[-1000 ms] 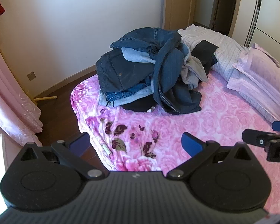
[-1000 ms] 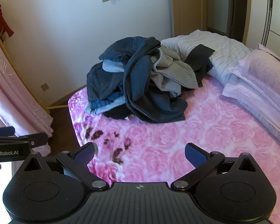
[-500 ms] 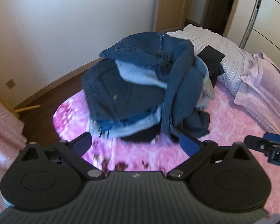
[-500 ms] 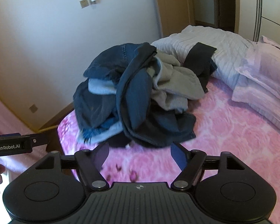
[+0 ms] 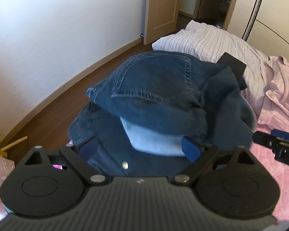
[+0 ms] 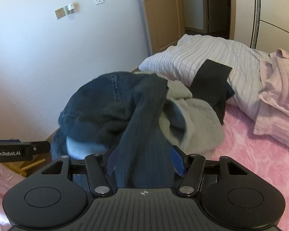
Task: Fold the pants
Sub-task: 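Grasp the dark blue jeans from the pile with both grippers and lift, then drop the dark jeans onto the open bed and open both grippers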
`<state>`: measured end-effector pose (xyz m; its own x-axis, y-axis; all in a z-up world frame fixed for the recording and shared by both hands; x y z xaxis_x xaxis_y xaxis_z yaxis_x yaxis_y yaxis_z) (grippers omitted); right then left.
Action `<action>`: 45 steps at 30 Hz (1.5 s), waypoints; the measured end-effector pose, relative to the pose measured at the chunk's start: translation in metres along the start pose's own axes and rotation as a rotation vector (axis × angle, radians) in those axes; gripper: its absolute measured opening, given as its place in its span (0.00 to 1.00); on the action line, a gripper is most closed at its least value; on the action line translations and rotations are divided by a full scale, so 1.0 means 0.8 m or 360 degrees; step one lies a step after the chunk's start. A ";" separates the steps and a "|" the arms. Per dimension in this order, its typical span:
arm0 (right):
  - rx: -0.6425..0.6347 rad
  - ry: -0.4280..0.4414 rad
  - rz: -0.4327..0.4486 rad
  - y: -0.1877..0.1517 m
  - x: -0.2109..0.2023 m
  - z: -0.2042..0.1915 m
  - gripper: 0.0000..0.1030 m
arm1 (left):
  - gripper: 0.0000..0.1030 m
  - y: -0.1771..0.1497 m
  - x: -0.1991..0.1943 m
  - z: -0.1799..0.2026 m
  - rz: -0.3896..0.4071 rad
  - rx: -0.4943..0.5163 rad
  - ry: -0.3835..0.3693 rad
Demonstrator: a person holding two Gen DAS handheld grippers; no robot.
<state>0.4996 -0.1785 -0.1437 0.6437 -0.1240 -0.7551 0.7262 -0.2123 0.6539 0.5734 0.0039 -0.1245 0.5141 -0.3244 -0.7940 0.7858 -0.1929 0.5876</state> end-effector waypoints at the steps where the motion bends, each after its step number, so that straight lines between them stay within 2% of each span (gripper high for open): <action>1: 0.0005 -0.0010 0.0002 0.008 0.013 -0.002 0.55 | 0.87 0.009 0.014 -0.005 -0.0011 0.0004 -0.0005; 10: 0.0025 -0.0157 -0.0017 0.047 0.109 0.001 0.55 | 0.86 0.049 0.095 -0.028 -0.0080 0.0012 -0.0053; 12: 0.0016 -0.0155 -0.0026 0.051 0.125 -0.003 0.55 | 0.86 0.052 0.106 -0.032 -0.0093 0.0004 -0.0057; 13: -0.0004 -0.0146 -0.0002 0.053 0.129 -0.006 0.37 | 0.86 0.054 0.110 -0.033 -0.0097 0.0003 -0.0057; 14: -0.0036 -0.0127 0.0005 0.055 0.131 -0.011 0.05 | 0.86 0.055 0.113 -0.033 -0.0098 0.0002 -0.0057; 15: -0.0050 -0.0136 0.0020 0.054 0.128 -0.015 0.05 | 0.85 0.055 0.114 -0.032 -0.0118 0.0036 -0.0082; 18: -0.0003 -0.0051 0.0111 0.058 0.110 -0.021 0.02 | 0.83 0.060 0.112 -0.035 -0.0101 0.0035 -0.0079; 25: 0.0330 0.0100 0.0354 0.079 0.019 0.017 0.01 | 0.81 0.064 0.065 -0.020 0.0010 0.0087 -0.0100; 28: 0.0429 0.0111 0.0484 0.081 -0.031 0.030 0.01 | 0.81 0.066 0.036 0.001 0.0072 0.0135 -0.0138; 36: 0.0524 0.0119 0.0937 0.085 -0.213 0.064 0.01 | 0.81 0.050 -0.058 0.080 0.0250 0.0286 -0.0291; 39: 0.0607 0.0032 0.1195 0.081 -0.307 0.106 0.01 | 0.81 0.043 -0.101 0.116 0.0327 0.0334 -0.0376; 42: 0.0739 -0.0083 0.1393 0.064 -0.393 0.161 0.01 | 0.81 0.033 -0.141 0.165 0.0397 0.0408 -0.0476; 43: 0.0780 -0.0134 0.1445 0.054 -0.419 0.178 0.01 | 0.81 0.027 -0.154 0.186 0.0415 0.0440 -0.0522; 45: 0.0831 -0.0323 0.1552 0.023 -0.473 0.211 0.01 | 0.81 0.017 -0.165 0.230 0.0423 0.0500 -0.0604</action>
<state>0.2282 -0.2987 0.1463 0.7956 -0.6043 0.0439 -0.2873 -0.3125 0.9054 0.4527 -0.1265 0.0169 0.4751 -0.6989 -0.5346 0.4760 -0.3068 0.8242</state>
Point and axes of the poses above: each gripper's, at about its wrist camera, not at the fingertips, and x roughly the way its jaws point, z to its right, y to its top, the point moved 6 cm from there along x, roughly the way its jaws point, and after that the axes turned 9 degrees about -y, right-handed, at the moved point
